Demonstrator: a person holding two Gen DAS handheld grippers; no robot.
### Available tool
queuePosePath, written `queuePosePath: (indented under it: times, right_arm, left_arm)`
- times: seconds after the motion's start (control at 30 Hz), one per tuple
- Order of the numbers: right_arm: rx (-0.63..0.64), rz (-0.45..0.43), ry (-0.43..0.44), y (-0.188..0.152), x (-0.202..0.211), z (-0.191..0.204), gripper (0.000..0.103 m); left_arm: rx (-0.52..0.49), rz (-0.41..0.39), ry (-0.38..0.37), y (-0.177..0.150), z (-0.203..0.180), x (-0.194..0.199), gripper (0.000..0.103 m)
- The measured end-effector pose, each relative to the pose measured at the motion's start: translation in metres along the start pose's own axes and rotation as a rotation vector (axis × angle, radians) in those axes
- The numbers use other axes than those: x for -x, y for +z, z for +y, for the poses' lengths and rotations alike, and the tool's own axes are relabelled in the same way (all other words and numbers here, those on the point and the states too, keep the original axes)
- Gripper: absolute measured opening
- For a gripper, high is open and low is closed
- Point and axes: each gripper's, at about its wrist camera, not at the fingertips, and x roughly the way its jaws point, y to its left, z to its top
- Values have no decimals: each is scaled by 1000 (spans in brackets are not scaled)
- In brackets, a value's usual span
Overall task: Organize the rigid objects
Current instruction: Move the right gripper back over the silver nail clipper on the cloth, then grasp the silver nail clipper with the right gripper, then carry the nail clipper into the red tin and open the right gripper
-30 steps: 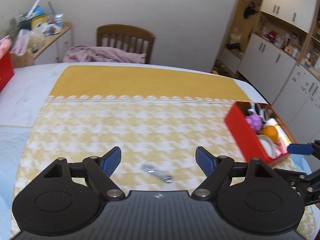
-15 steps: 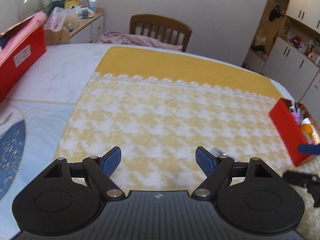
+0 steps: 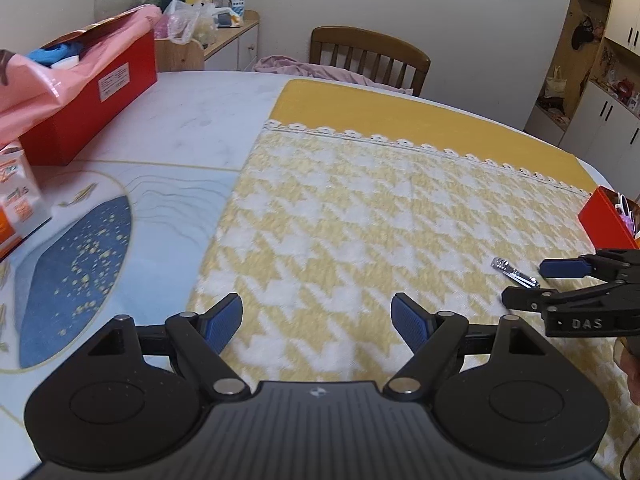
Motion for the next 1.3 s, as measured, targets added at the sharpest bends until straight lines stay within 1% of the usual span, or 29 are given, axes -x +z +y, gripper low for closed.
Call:
queuePosePath:
  times: [0.07,0.1,0.23,0.3,0.33,0.4,0.47,0.7,0.83,0.97,1.03,1.17,1.3]
  right_arm:
    - [21,-16,-13,-1,-1,3,66]
    - [20,-20,-8,0,-1,3,61]
    - [10,-23,2,2,0,3,48]
    - [22,-23,2,2,1,4,36]
    - [27,-22,1,2,1,5,32]
    - [27,-19,-2,2,2,5,17]
    - [23,-17,-10,2,4,4,11]
    - [-42,-20,-24,-11,20,0,10]
    - [-92,-30,-18,-22,41,-6,10]
    - [-134,-55,-22,-29,68,-17,9]
    - [-145,-70,-36,-29,81,-23,9]
    - [-168,-123,-64,-28,110,-44,9]
    - [-221,-155,-88,-30,134,-73,9]
  left_arm:
    - [2,1,5,-2,3,1,81]
    - [5,4,5,-3,4,1,81]
    - [23,1,8,-5,10,4,81]
    - [32,-4,10,-5,13,6,81]
    - [36,-7,11,-5,15,7,81]
    - [42,-11,13,-5,18,9,81]
    - [49,-10,19,-6,21,10,81]
    - [59,-5,26,-15,24,16,81]
    - [54,-2,14,-20,17,23,81]
    - [28,4,-6,-20,3,28,81]
    - [14,6,-17,-15,-3,32,81]
    - [-16,-34,-27,4,-7,50,81]
    - [-3,-56,-28,22,-4,64,81]
